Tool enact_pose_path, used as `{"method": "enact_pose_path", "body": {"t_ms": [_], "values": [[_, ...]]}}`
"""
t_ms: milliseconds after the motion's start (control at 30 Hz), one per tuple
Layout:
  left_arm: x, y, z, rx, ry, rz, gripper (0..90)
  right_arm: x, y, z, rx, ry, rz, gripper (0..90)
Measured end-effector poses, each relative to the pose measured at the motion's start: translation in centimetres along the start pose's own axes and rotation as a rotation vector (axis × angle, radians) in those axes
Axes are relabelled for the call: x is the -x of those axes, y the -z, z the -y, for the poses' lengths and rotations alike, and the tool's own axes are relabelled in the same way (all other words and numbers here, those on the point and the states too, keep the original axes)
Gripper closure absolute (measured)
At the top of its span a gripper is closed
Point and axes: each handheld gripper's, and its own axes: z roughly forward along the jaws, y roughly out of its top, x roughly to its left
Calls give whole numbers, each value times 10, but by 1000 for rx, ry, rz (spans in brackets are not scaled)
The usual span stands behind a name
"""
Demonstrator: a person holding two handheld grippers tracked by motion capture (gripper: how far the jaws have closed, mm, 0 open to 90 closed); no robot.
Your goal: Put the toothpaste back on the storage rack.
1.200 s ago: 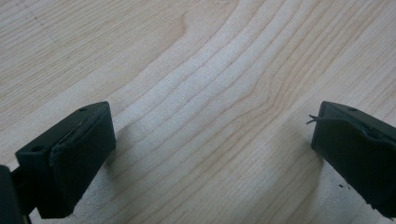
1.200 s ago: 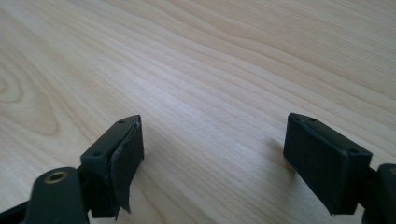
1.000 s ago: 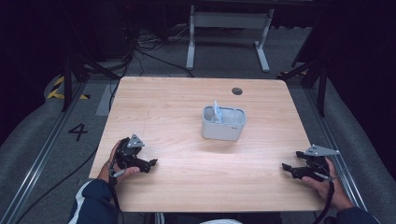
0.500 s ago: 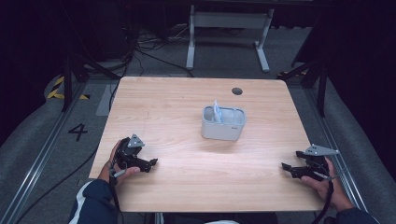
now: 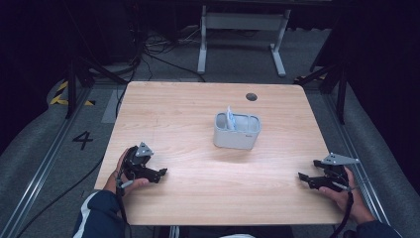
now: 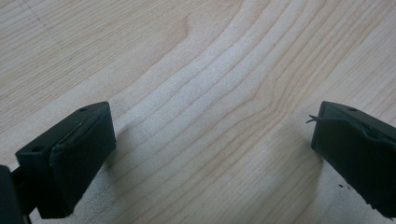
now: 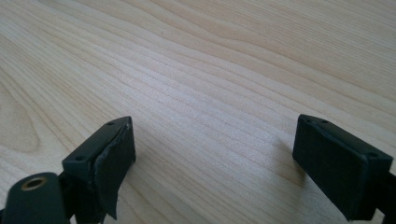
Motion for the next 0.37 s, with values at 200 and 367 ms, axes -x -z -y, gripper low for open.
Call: {"method": "enact_pose_path", "body": {"t_ms": [200, 367], "values": [[0, 0, 0, 2, 4, -1, 1, 0, 0, 0, 0, 2, -2, 135], [0, -1, 0, 3, 5, -1, 1, 0, 0, 0, 1, 4, -3, 143]]}}
